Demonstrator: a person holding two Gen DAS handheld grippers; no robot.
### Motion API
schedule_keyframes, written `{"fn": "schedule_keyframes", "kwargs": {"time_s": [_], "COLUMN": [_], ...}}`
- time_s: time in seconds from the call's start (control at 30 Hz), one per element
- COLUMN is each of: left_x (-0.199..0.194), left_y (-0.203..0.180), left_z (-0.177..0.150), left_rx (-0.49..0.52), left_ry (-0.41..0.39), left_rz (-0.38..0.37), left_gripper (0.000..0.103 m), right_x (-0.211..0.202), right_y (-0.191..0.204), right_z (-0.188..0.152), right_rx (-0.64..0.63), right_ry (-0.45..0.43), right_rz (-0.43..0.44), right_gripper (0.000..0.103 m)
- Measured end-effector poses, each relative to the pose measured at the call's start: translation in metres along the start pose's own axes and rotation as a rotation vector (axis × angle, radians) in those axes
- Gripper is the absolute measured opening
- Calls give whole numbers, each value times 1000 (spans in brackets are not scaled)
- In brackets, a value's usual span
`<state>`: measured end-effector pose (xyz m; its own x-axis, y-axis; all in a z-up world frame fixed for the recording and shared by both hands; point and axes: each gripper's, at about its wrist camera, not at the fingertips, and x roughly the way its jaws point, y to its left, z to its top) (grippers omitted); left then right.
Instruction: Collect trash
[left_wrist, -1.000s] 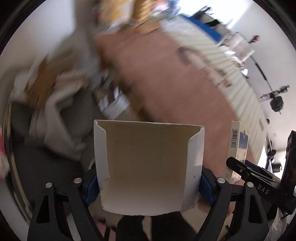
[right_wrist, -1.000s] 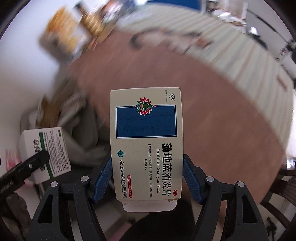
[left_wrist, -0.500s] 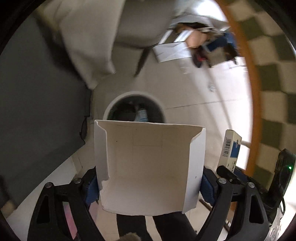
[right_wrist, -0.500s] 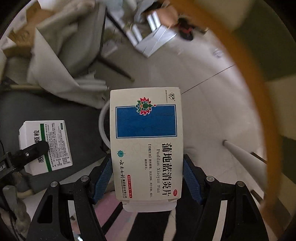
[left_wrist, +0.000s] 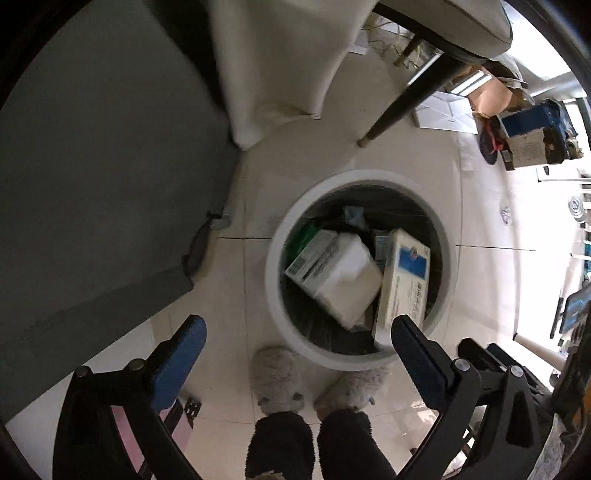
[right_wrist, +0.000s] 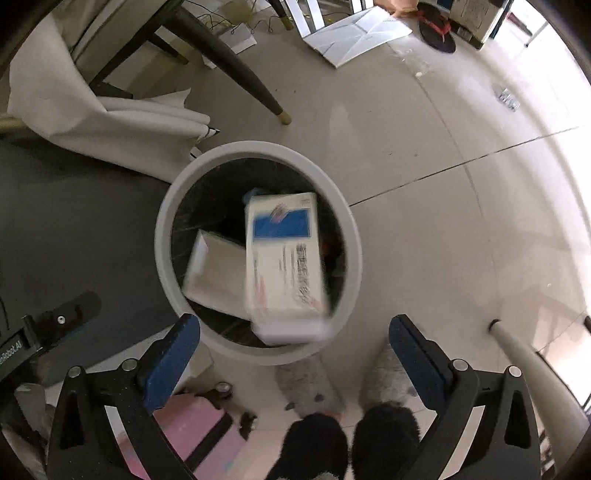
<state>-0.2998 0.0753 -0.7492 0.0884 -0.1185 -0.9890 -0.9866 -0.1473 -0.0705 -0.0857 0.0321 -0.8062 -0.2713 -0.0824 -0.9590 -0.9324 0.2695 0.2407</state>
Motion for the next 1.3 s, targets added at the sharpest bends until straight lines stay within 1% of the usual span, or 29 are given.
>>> {"fn": "schedule_keyframes", "kwargs": {"time_s": [0.03, 0.17, 0.3, 0.43, 0.47, 0.6, 0.7, 0.77, 0.8, 0.83, 0.87, 0.97, 1.07, 1.17, 1.27, 1.3], "left_x": [-4, -29, -67, -119, -129, -195, -249, -284, -309, -323, -345, -397, -437, -477, -510, -522], "left_y": [2, 3, -2, -12, -15, -23, -30, -35, -37, -40, -43, -49, -54, -57, -62, -64], "left_z": [-3, -15, -29, -48, -51, -71, -91, -105, -114, -120, -128, -150, -167, -183, -196, -201], "left_rx": [-3, 9, 34, 64, 70, 99, 119, 132, 142, 146, 154, 174, 188, 212, 237, 242], "left_ry": [-2, -31, -67, -91, -94, -119, -132, -138, -144, -148, -157, -183, -197, -212, -238, -245], "left_rz": [7, 56, 80, 83, 85, 79, 57, 28, 12, 2, -17, -72, -139, -203, -242, -267], "left_gripper": [103, 103, 103, 103, 103, 103, 103, 103, 103, 103, 103, 103, 103, 103, 103, 103], "right_x": [-2, -30, -76, -127, -147, -219, -284, -329, -349, -365, -393, -449, -510, -557, -597, -609], "right_y": [2, 7, 16, 21, 25, 42, 56, 66, 70, 73, 77, 84, 89, 90, 93, 93], "right_z": [3, -1, -11, -21, -24, -40, -58, -71, -78, -84, -93, -116, -137, -155, -171, -176], "right_rx": [-6, -46, -94, -97, -102, -135, -161, -176, -182, -184, -187, -191, -195, -197, -215, -219], "right_ry": [-2, -24, -78, -114, -121, -140, -153, -160, -164, -166, -167, -180, -212, -238, -272, -279], "right_rz": [-6, -84, -176, -207, -201, -185, -158, -142, -125, -111, -96, -56, -10, 36, 68, 76], "right_gripper": [103, 103, 103, 103, 103, 103, 103, 103, 103, 103, 103, 103, 103, 103, 103, 103]}}
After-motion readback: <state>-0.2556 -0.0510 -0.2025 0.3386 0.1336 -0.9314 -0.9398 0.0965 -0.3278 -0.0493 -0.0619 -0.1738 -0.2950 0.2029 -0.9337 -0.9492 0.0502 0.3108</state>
